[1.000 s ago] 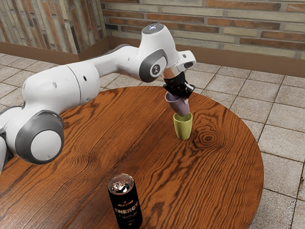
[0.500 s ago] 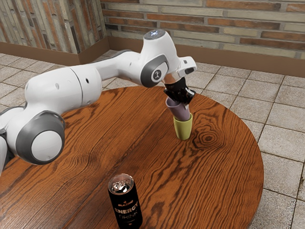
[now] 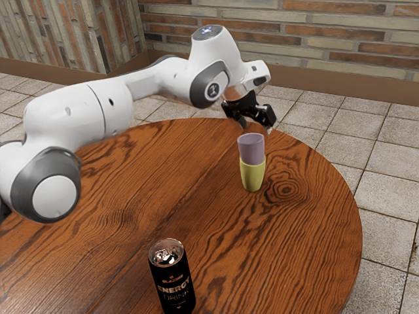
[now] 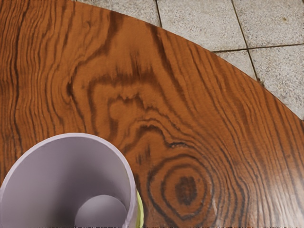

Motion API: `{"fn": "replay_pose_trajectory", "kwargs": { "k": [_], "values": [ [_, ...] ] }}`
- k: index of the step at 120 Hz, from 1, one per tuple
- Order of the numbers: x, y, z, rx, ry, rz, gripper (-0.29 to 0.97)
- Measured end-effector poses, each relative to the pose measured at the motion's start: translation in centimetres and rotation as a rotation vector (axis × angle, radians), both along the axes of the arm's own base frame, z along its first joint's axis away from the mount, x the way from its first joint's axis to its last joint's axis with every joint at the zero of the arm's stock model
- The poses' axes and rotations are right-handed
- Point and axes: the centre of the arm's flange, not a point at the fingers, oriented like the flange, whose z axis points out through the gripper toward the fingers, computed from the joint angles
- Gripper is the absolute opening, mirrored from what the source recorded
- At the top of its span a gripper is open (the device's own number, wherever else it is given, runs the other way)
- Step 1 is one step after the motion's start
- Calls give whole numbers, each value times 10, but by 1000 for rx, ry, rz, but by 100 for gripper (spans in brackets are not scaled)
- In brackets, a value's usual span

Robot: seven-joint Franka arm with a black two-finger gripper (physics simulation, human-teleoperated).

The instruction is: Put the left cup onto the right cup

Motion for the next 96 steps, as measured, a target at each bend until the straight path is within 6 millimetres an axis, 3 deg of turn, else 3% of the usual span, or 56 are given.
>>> {"fn": "replay_pose_trajectory", "kwargs": {
  "k": [23,48,72,96],
  "values": [
    [-26,4,46,26,-23,-6,63],
    [-68,27,100,71,-9,13,65],
    [-110,76,143,94,59,79,65],
    [-178,144,199,93,169,189,66]
  ]
}}
